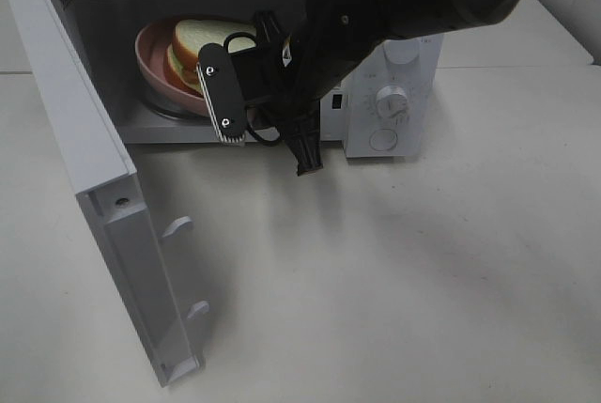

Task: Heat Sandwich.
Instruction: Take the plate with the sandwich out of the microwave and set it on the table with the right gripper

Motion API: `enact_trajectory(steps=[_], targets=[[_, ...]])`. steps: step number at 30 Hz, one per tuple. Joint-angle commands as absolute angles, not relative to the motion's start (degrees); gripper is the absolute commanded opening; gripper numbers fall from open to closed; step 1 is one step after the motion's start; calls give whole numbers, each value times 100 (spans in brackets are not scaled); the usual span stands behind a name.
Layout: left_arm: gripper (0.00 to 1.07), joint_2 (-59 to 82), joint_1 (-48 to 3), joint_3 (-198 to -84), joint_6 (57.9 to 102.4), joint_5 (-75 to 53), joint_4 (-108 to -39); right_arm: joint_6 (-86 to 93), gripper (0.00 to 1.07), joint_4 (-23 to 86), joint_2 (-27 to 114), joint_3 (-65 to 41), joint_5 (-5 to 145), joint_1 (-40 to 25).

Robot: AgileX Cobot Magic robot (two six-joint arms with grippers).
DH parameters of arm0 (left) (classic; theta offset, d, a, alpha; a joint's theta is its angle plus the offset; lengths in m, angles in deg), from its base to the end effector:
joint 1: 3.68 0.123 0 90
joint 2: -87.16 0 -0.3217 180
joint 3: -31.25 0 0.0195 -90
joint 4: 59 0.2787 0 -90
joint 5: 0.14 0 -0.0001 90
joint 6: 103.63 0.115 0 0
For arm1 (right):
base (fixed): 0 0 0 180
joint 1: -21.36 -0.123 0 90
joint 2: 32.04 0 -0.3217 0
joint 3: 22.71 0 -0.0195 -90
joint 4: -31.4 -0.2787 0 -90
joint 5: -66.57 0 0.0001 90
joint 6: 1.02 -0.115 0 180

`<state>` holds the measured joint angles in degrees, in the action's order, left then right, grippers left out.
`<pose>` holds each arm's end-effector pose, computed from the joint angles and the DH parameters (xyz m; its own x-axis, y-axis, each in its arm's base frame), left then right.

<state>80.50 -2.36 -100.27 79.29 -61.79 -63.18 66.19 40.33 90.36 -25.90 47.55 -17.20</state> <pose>0.0006 -0.0074 0.2839 -0.4490 0.0059 -0.8935 0.0416 0.9990 -0.0143 0.3961 0.3083 0.1902 0.4335 -0.8918 -0.1292 -0.7108 -0.2503 -0.6574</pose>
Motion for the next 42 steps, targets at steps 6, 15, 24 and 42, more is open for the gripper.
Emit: enact_trajectory(steps=[6, 15, 24, 42], targets=[[100, 8084, -225, -10021, 7923, -6128, -6358, 7048, 0, 4154, 8412, -1799, 5076, -1818], [100, 8084, -225, -10021, 7923, -6128, -6358, 7438, 0, 4160, 7850, -1072, 5362, -1829], [100, 8084, -225, -10021, 7923, -6128, -6358, 7438, 0, 4337, 7323, -419, 5448, -1955], [100, 8084, -225, -10021, 7923, -6128, -6358, 7386, 0, 4446, 6217, 590, 4852, -2018]])
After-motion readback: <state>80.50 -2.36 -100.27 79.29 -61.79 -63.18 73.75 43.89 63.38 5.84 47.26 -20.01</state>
